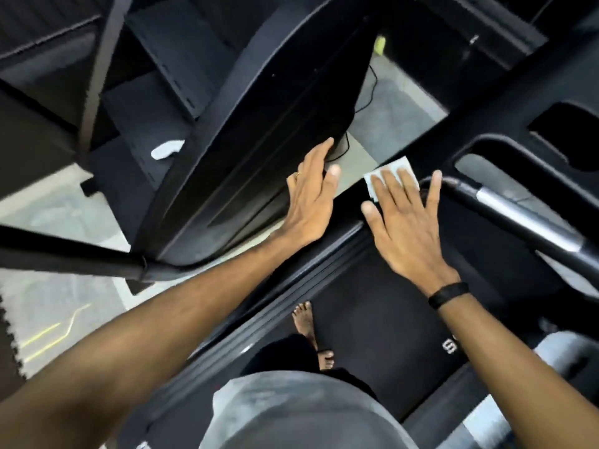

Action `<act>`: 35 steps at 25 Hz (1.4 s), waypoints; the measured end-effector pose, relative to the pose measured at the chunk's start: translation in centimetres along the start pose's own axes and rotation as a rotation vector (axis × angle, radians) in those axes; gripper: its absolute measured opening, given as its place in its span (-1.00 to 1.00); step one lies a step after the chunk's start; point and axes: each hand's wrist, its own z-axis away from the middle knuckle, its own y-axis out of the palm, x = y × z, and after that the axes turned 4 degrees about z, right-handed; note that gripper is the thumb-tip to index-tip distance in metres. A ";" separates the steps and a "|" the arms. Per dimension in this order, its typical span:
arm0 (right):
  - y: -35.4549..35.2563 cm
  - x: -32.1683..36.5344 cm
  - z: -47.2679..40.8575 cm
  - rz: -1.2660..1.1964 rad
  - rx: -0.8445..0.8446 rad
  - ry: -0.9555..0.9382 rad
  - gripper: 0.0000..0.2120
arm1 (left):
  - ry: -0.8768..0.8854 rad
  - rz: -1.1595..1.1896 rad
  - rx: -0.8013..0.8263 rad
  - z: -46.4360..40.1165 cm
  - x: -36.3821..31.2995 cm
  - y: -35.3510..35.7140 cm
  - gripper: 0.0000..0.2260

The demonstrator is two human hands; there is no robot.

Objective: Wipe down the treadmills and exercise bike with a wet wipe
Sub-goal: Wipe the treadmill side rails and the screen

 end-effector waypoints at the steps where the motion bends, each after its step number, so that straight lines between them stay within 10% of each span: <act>1: -0.5 0.8 0.6 -0.004 0.038 -0.051 -0.34 | -0.041 0.061 -0.042 0.1 0.2 -0.5 -0.52; 14: -1.9 14.1 5.6 -0.305 0.254 -0.977 -0.41 | -0.424 0.063 -0.460 9.9 6.0 -11.4 -0.36; 22: -2.8 -6.9 -3.3 -0.361 0.051 -0.431 -0.52 | -0.381 -0.170 -0.478 11.1 3.2 -8.8 -0.31; 26: -2.1 -4.3 -5.6 -0.233 0.180 -0.247 -0.46 | -0.360 -0.267 -0.524 11.7 2.1 -7.8 -0.42; 35: -2.5 5.3 1.4 -0.270 0.263 -0.940 -0.36 | -0.354 -0.384 -0.595 12.4 1.9 -8.2 -0.35</act>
